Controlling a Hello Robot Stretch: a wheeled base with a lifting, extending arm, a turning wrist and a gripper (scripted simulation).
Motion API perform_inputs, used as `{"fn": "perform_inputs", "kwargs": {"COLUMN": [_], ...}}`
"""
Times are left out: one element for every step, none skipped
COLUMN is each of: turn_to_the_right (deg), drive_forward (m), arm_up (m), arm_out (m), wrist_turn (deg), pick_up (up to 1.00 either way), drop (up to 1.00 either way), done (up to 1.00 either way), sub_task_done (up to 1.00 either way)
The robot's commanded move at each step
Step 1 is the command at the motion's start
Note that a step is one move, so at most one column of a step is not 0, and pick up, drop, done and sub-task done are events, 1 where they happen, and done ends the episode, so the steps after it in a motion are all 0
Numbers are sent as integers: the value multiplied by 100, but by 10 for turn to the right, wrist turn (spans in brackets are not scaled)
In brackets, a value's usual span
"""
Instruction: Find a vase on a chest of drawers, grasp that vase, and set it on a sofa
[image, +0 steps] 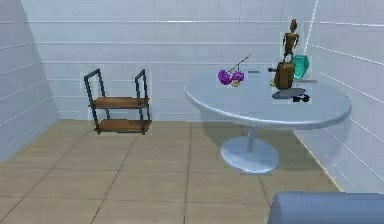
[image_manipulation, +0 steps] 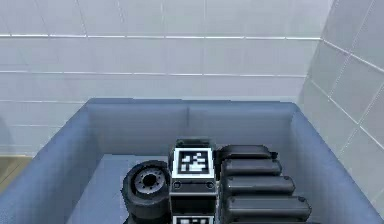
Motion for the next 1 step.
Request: {"fn": "perform_inputs", "kwargs": {"turn_to_the_right": [390], "drive_forward": [0], "arm_up": [0], "arm_out": [0], "wrist_turn": [0], "pick_up": [0], "drop": [0], "done": [0], "sub_task_done": [0]}}
